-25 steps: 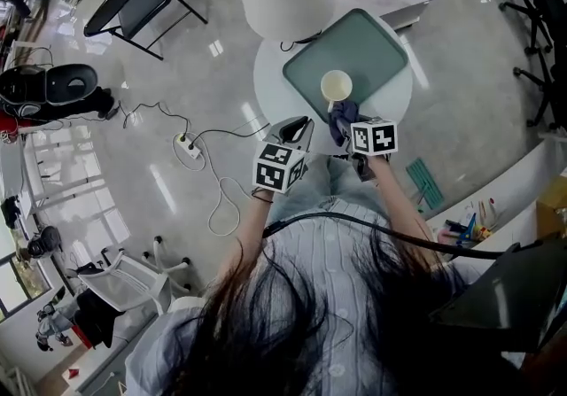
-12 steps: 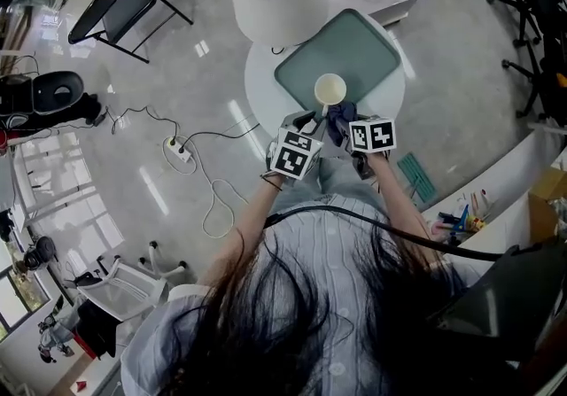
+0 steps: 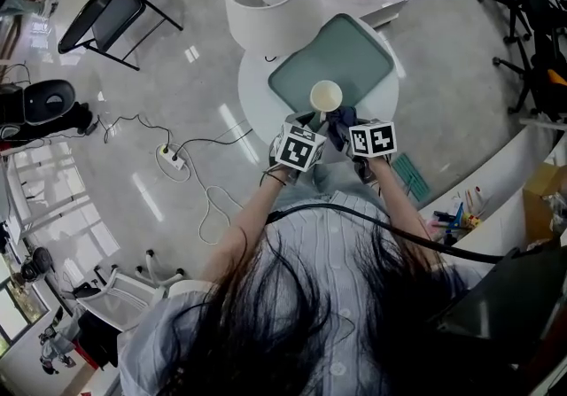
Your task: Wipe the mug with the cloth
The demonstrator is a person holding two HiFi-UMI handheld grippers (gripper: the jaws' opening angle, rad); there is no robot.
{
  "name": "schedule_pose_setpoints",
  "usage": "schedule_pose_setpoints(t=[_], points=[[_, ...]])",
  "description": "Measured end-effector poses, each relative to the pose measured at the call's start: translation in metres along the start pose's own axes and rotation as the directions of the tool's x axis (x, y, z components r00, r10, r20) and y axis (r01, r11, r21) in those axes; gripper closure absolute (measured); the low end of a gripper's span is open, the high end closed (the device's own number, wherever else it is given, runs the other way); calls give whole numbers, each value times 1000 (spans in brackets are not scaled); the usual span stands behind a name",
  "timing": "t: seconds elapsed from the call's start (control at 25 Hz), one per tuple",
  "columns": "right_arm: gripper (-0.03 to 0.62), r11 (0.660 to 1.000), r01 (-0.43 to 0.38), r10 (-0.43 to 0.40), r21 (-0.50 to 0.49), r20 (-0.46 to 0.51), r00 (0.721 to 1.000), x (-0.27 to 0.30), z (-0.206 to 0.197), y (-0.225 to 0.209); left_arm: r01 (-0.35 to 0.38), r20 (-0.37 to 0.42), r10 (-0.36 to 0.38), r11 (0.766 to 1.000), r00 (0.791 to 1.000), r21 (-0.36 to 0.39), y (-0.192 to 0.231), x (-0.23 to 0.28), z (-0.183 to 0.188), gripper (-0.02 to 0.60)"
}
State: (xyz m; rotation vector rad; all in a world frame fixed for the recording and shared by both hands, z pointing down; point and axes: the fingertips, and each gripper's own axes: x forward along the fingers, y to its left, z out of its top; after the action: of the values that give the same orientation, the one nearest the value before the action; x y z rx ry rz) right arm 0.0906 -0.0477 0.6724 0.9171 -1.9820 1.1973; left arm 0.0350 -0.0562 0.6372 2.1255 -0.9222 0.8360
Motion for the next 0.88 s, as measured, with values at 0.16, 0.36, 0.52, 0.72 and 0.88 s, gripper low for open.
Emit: schedule_pose_setpoints(t=[0.16,0.36,0.52,0.72,0.88], points=[[500,999,17,-18,38,17,1000,-4,3,-9,12,-9,-12,1000,1000,-15,1,5,2,451],[500,998,41,-42,50,23,999,-6,10,-18,19,-28,-19,1000,999,-8,1,13,-1,451],[500,997,55,-57,57,29,998,-8,17,-26,31,-69,-29,999,997,24,-2,20,-9,451],[500,996,68,-70,56,35,997,-10,24,-33,29,-112,-14,990,994,137,-10,25,-15,453],[500,996,78,-79,38,32,996,-12,28,-36,-7,-110,23,989,994,149,-5,26,-15,453]])
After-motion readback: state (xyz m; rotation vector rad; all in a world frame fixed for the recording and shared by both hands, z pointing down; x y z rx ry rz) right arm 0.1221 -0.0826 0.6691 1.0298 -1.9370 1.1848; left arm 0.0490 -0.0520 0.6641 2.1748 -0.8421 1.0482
